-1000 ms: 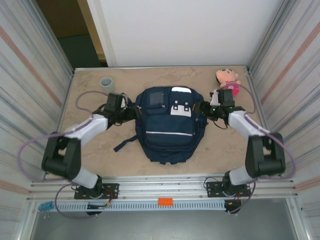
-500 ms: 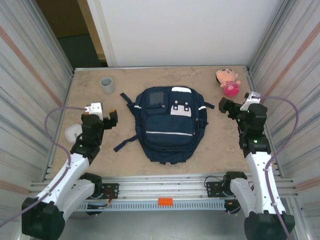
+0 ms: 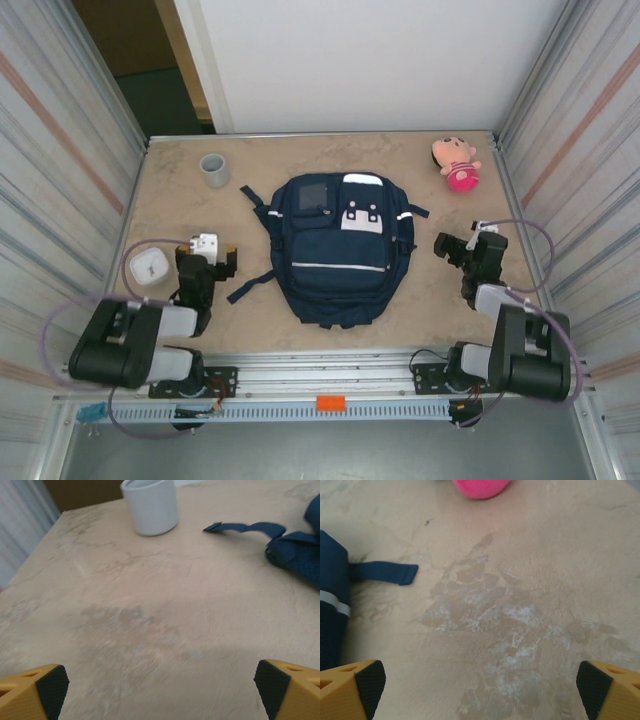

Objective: Pack books, pencil case, and school supplies into a backpack

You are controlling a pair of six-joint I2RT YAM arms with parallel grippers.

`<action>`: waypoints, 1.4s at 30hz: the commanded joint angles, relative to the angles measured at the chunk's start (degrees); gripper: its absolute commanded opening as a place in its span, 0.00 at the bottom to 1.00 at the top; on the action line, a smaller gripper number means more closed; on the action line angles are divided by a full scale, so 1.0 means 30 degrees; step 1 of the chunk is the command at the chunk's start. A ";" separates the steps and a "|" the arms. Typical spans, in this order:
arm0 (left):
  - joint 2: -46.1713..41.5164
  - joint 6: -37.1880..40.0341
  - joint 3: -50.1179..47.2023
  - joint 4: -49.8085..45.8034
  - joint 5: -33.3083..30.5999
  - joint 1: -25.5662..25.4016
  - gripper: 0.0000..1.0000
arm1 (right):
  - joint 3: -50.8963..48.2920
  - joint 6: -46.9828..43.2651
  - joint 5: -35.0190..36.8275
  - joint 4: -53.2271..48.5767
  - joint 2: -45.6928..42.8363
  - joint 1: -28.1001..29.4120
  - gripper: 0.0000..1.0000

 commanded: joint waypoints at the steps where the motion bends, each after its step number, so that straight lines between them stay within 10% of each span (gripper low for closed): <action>1: 0.4340 0.1786 0.1177 0.7542 0.0757 -0.0166 0.99 | 0.0623 -0.0277 -0.1025 0.4354 0.1217 0.0071 0.99; 6: 0.2191 -0.2365 0.4574 -0.2230 0.2094 0.3034 0.99 | 0.0403 -0.1732 -0.0465 1.0115 0.5764 0.2054 0.99; 7: 0.2012 -0.1874 0.5315 -0.4101 0.1525 0.2325 0.99 | 0.1847 -0.2184 -0.0628 0.5635 0.4907 0.2229 0.99; 42: 0.2029 -0.1860 0.5121 -0.3623 0.1699 0.2366 0.99 | 0.1704 -0.2178 0.0714 0.6259 0.5095 0.2664 0.99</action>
